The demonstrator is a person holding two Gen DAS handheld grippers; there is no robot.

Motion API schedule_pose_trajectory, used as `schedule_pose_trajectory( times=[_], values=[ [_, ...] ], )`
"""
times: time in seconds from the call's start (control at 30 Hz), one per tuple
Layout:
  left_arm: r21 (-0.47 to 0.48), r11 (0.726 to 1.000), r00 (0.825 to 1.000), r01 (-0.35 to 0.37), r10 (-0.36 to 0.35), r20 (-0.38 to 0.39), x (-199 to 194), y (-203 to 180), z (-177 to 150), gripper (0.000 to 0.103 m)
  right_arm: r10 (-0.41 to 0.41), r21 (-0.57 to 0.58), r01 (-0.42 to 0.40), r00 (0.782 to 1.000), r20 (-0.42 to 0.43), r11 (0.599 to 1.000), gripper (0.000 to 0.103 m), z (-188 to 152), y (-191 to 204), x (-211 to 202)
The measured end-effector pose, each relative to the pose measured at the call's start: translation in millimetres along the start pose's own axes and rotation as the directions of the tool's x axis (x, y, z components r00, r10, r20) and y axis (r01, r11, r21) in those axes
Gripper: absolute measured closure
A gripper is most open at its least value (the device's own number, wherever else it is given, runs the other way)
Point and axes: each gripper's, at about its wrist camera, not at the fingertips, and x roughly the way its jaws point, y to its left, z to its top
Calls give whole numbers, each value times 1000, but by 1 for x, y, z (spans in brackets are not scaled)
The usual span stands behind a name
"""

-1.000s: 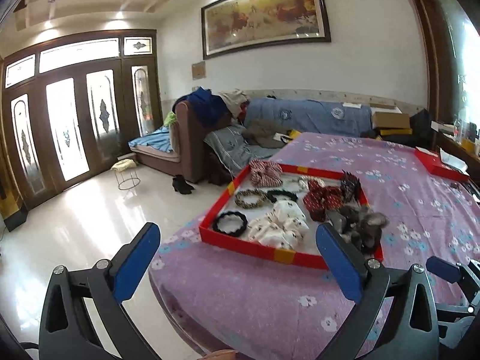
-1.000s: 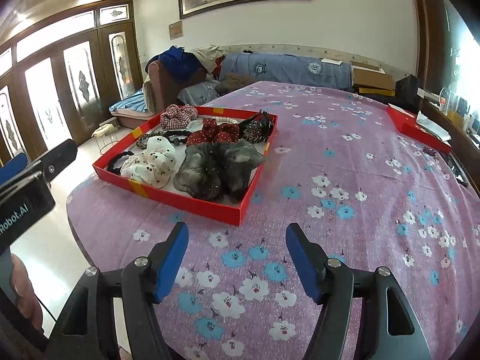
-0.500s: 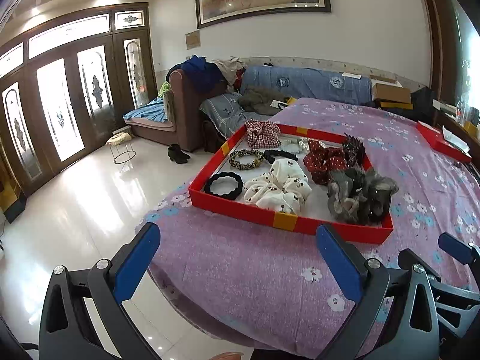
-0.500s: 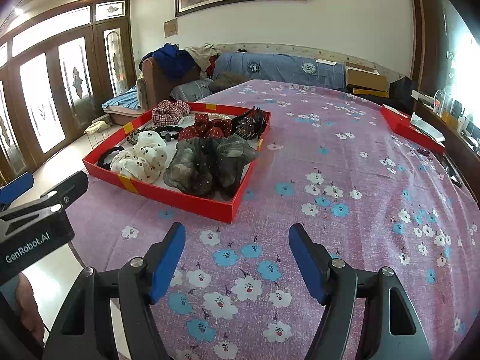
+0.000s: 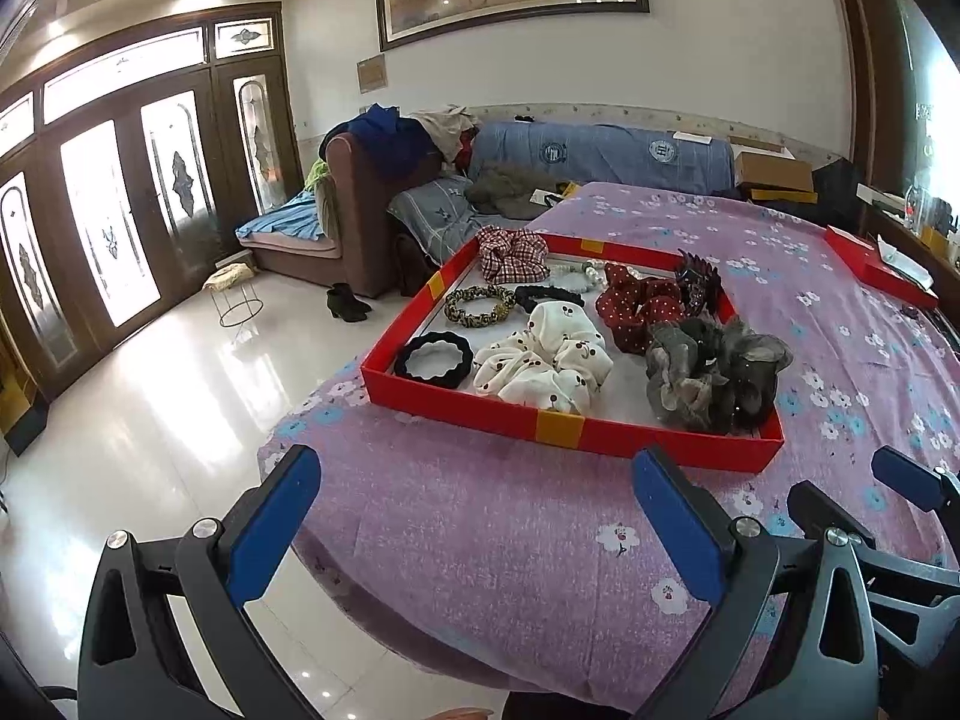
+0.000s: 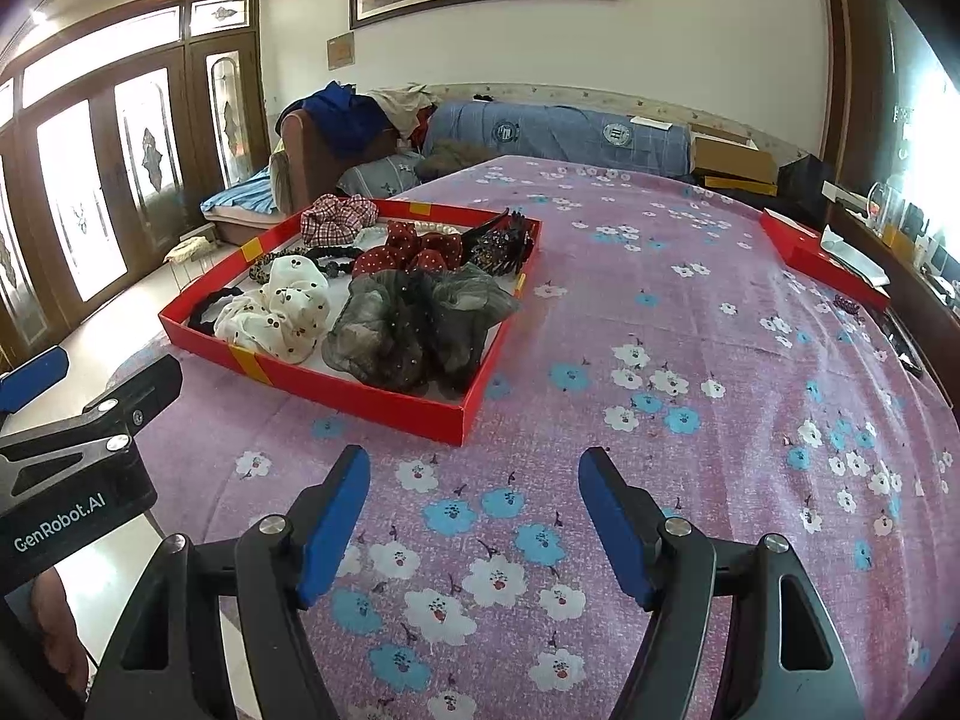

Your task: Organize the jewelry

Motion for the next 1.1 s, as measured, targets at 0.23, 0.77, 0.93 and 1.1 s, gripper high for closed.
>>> schedule_pose_trajectory(
  times=[0.23,0.77,0.93,1.1],
  values=[
    [-1,1000,1000,11,-11,-15,3,0,-1,0,-4,-1,4,1000,-3,1000,26,0,1,2],
    [1,999,997,33,-32,-65,17,1,-7,0,-31,-14,30,999,-14,999,25,0,3,10],
    [-11,999,996,39,-40,-84,24,4,-8,0,-35,-26,35,999,-23,999,25,0,6,15],
    [-30,999,995,35,-38,-94,29,11,-8,0,-33,-35,32,999,-32,999,25,2,10,20]
  ],
)
